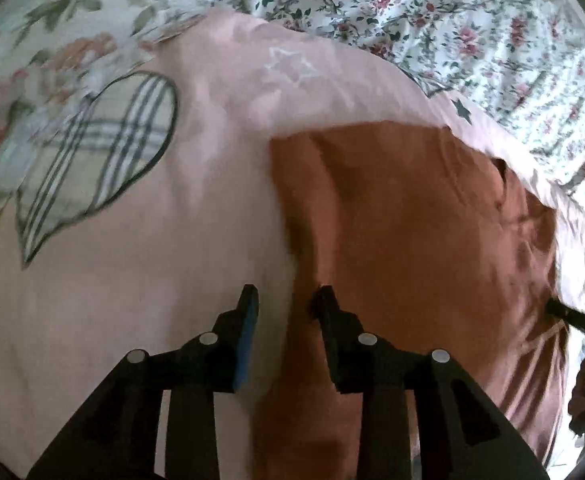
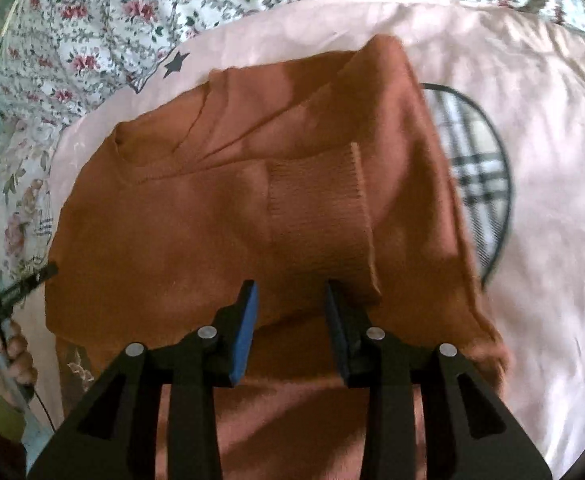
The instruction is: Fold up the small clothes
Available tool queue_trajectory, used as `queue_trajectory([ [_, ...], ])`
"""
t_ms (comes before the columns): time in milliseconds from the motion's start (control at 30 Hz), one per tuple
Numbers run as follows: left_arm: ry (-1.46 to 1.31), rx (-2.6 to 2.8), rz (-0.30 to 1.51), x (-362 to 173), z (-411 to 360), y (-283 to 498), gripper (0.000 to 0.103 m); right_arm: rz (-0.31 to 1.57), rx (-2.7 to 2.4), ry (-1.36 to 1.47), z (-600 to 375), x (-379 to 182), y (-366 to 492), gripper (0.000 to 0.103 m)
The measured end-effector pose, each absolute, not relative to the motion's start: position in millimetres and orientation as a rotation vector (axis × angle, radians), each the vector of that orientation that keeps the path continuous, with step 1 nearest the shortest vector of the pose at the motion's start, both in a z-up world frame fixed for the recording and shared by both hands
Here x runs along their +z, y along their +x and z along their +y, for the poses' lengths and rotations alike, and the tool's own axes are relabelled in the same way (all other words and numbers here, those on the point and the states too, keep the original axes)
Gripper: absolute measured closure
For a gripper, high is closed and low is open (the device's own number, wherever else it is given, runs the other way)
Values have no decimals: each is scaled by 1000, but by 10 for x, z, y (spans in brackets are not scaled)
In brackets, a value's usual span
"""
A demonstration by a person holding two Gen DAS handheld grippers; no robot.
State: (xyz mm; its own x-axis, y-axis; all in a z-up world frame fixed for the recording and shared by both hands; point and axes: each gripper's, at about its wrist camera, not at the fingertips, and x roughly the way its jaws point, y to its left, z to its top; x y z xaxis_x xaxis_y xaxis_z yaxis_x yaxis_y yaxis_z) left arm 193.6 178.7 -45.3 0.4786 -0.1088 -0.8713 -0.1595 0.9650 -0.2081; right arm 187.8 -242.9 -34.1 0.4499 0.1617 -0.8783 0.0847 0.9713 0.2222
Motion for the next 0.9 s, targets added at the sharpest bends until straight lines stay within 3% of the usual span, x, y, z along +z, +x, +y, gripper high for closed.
queue_trajectory([
  [33, -276, 23, 1077, -429, 1792, 1812, 70, 1101, 53, 255, -2433, -295, 1807, 66],
  [67, -278, 17, 1083, -417, 1791, 1692, 60, 1096, 55, 260, -2432, -243, 1713, 66],
  [133, -297, 2, 1100, -389, 1755, 1409, 52, 1086, 52, 256, -2401, -147, 1511, 61],
  [233, -317, -23, 1124, -389, 1670, 988, 51, 1077, 42, 254, -2315, -59, 1247, 56],
  [467, -328, 106, 1246, -499, 1390, 135, 50, 1092, 131, 259, -1988, 21, 924, 55],
  [667, -418, 127, 1347, -684, 1126, -196, 44, 1097, 258, 169, -1724, 103, 636, 50],
  [733, -360, 128, 1392, -797, 959, -209, 47, 1092, 276, 168, -1745, 134, 470, 48],
  [833, -205, 165, 1379, -791, 794, -355, 63, 1100, 278, 163, -1849, 167, 264, 46],
  [900, -197, 160, 1372, -779, 808, -525, 67, 1092, 260, 163, -2001, 192, 92, 45],
])
